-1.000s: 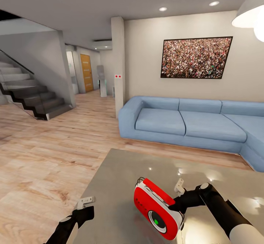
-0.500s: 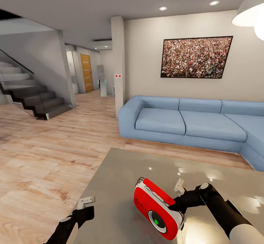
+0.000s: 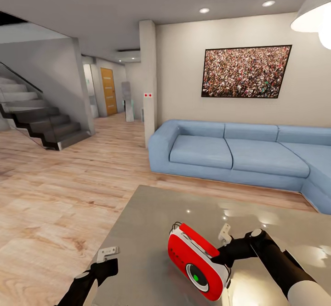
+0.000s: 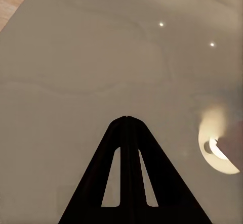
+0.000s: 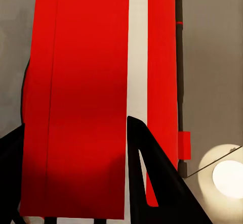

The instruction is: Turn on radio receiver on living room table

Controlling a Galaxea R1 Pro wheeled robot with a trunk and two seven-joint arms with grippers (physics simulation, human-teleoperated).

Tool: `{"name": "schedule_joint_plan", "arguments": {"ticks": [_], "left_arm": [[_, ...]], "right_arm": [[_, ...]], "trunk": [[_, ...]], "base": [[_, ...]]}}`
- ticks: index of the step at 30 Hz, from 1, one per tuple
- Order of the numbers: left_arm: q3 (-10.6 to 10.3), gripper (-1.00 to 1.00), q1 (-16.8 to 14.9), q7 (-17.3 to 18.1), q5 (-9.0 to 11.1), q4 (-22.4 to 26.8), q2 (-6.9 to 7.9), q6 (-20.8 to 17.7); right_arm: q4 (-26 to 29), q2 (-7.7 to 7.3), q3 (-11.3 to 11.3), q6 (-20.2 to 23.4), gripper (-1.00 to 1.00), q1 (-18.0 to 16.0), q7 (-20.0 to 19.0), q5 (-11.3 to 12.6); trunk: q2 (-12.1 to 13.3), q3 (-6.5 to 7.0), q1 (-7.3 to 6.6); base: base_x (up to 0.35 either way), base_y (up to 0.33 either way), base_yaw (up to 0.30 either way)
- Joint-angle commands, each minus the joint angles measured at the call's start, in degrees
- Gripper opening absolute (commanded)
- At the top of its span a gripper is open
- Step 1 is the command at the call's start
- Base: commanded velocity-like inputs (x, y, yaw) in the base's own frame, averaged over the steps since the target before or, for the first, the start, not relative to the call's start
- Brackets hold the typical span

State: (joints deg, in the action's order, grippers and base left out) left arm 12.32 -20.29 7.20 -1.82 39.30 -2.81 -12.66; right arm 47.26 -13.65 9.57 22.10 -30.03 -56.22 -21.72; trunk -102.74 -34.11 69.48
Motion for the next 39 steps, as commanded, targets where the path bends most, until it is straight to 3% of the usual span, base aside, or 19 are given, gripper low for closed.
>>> {"name": "schedule_joint_plan", "arguments": {"ticks": [1,21,22,39], "left_arm": [[-0.01,-1.00,-0.02,0.00,0.00,-0.01,0.00,0.00],[-0.01,-1.00,-0.02,0.00,0.06,-0.01,-0.04,0.00],[-0.01,-1.00,-0.02,0.00,0.06,-0.01,-0.03,0.00],[-0.01,-1.00,-0.02,0.00,0.09,-0.01,0.05,0.03]], "right_arm": [[-0.24,0.03,-0.08,-0.30,-1.00,0.07,0.06,0.14],[-0.76,0.03,0.01,-0.39,-1.00,0.09,0.06,0.10],[-0.76,0.03,0.01,-0.39,1.00,0.09,0.07,0.10],[-0.77,0.03,-0.07,-0.40,1.00,0.08,0.06,0.12]], "trunk": [[0.01,-0.02,0.01],[-0.79,-0.38,0.45],[-0.79,-0.38,0.45],[-0.79,-0.38,0.45]], "base": [[0.000,0.000,0.000],[0.000,0.000,0.000],[0.000,0.000,0.000],[0.000,0.000,0.000]]}}
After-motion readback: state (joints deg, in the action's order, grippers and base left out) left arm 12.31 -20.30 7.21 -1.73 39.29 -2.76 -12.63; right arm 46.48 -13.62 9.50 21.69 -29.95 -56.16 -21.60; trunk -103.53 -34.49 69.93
